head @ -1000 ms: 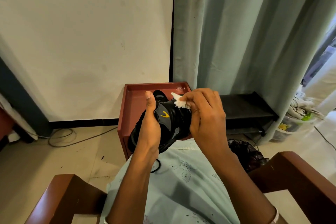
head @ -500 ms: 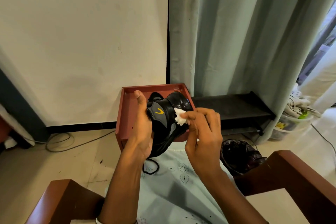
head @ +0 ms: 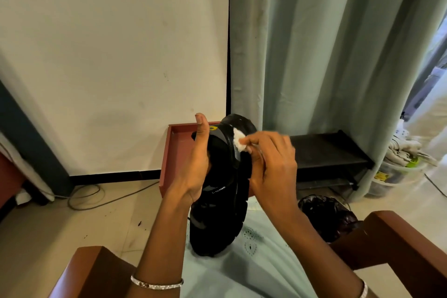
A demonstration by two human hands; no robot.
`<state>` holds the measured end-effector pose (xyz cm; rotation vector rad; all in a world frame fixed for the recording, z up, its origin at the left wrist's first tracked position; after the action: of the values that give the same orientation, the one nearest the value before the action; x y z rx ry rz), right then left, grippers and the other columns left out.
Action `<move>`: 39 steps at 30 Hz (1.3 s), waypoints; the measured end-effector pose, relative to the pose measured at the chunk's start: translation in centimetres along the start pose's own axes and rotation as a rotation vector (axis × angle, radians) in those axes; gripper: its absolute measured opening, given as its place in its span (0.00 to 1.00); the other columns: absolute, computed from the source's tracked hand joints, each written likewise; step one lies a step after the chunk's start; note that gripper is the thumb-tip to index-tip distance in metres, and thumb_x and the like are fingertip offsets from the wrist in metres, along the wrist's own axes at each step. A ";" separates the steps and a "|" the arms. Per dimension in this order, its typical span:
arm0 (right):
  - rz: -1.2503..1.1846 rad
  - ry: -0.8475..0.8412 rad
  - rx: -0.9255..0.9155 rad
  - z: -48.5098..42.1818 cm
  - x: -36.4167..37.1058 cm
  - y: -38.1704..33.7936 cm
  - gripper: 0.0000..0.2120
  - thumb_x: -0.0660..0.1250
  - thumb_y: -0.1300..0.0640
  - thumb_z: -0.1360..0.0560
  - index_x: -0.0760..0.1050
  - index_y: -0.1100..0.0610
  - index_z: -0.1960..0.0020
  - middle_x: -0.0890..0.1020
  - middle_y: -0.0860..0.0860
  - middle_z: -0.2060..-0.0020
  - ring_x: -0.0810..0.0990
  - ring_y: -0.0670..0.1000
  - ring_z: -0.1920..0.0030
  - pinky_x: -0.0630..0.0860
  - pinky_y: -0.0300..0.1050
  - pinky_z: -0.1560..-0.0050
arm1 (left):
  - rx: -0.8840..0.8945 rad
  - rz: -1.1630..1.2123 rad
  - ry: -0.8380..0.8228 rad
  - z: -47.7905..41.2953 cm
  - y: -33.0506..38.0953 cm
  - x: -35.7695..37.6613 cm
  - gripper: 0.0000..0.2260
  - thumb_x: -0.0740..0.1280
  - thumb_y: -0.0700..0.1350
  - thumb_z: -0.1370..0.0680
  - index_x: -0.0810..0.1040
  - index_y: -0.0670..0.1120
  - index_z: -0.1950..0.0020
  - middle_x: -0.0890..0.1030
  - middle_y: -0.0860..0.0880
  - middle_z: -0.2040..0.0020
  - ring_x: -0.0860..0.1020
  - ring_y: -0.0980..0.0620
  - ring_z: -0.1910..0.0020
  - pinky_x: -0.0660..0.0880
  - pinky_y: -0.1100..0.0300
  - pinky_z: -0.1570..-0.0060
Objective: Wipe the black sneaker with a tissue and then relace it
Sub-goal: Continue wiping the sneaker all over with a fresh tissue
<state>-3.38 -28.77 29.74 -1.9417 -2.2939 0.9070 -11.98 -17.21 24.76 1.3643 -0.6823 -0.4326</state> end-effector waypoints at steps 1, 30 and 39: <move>-0.007 -0.010 -0.005 1.0 0.2 0.2 0.07 0.65 0.65 0.22 0.81 0.57 0.50 0.80 0.48 0.52 0.76 0.51 0.50 0.73 0.52 0.53 | -0.014 0.001 0.042 -0.2 -0.3 -0.6 0.51 0.54 0.83 0.40 0.71 0.51 0.27 0.75 0.47 0.30 0.73 0.50 0.30 0.63 0.45 0.27; 0.017 0.129 -0.081 -2.3 -1.9 -4.4 0.15 0.59 0.57 0.18 0.83 0.61 0.49 0.85 0.51 0.53 0.77 0.52 0.49 0.72 0.38 0.46 | 0.163 -0.030 0.088 0.9 1.7 0.9 0.39 0.58 0.74 0.29 0.71 0.49 0.28 0.74 0.47 0.29 0.70 0.49 0.28 0.63 0.43 0.27; -0.070 0.093 -0.113 3.1 -2.0 -4.7 0.07 0.67 0.64 0.21 0.84 0.63 0.48 0.84 0.54 0.51 0.81 0.53 0.47 0.79 0.49 0.48 | 0.116 0.007 0.114 -0.2 0.7 -0.3 0.52 0.56 0.85 0.44 0.66 0.60 0.25 0.67 0.50 0.24 0.65 0.47 0.25 0.60 0.38 0.27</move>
<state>-8.25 -32.19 29.89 -1.8868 -2.3908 0.6801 -12.15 -16.70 25.32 1.4838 -0.6258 -0.3105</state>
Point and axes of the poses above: each hand's wrist, its own z-axis away from the middle knuckle, its own x-axis out of the palm, y = z × x, the point moved 10 cm from there along -z, towards the middle knuckle
